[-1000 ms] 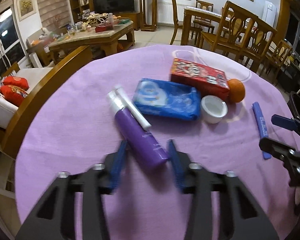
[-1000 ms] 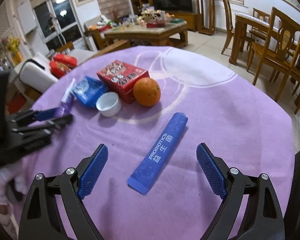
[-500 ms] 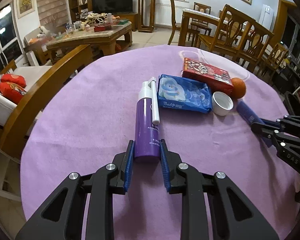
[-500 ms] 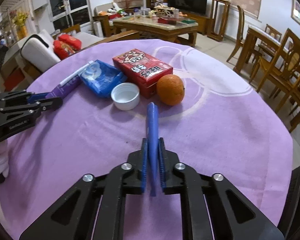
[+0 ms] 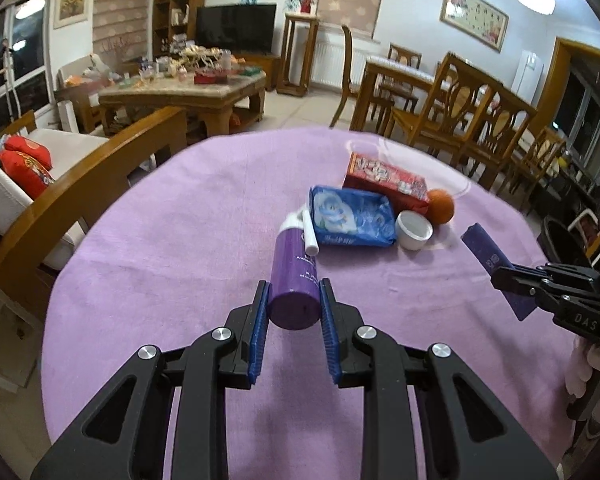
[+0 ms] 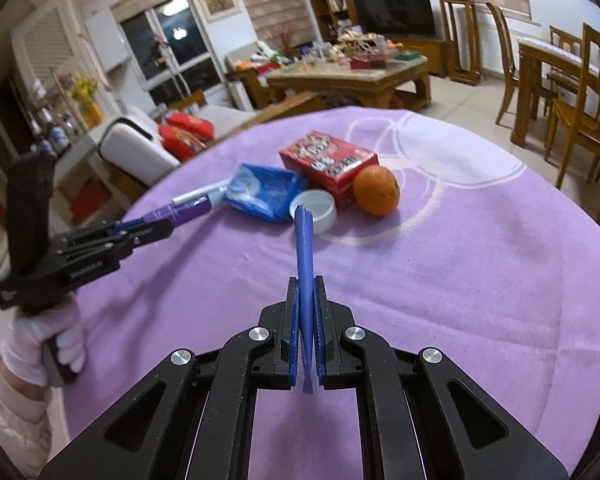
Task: Collect trash
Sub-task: 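Grasp the purple spray bottle with the left tool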
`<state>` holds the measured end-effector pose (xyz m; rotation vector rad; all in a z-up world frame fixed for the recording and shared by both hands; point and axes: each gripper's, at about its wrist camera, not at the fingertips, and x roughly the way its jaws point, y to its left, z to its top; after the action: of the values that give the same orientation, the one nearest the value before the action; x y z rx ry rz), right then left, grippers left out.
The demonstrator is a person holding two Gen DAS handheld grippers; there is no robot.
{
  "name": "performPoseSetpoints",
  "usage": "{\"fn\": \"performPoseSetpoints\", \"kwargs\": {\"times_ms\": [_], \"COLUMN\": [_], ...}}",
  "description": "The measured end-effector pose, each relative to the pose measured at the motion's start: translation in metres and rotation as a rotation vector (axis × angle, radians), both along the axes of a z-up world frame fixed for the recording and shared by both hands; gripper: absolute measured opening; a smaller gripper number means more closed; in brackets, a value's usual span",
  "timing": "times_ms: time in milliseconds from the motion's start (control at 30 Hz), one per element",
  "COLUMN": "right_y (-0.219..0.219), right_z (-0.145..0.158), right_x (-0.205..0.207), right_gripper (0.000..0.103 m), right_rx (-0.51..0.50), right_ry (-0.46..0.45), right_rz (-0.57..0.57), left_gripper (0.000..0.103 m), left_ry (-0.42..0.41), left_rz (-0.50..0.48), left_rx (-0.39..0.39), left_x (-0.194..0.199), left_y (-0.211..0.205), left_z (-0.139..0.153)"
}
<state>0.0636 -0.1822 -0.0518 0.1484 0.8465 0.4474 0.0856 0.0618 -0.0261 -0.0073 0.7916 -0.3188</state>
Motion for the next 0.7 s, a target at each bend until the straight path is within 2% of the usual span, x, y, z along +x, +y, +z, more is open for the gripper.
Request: {"fn": "performPoseSetpoints", "kwargs": {"times_ms": [233,533,700], "right_y": [-0.025,-0.053,-0.07], "right_z": [0.021,0.03,0.035], "right_x": [-0.016,-0.031,-0.038], "right_gripper": [0.007,0.007,0.007], "right_rx": [0.05,0.076,0.093], "right_ry": [-0.057,-0.07,-0.079], "right_rz": [-0.026,-0.051,-0.064], "left_gripper": [0.024,0.024,0.024], "left_ry": [-0.087,-0.151,-0.186], "left_rz": [0.007,-0.017,-0.048], "left_rx": [-0.019,-0.059,-0.06], "left_x": [-0.017,-0.026,-0.032], "left_y": [-0.011,-0.019,-0.038], "left_z": [0.017,0.035,0.048]}}
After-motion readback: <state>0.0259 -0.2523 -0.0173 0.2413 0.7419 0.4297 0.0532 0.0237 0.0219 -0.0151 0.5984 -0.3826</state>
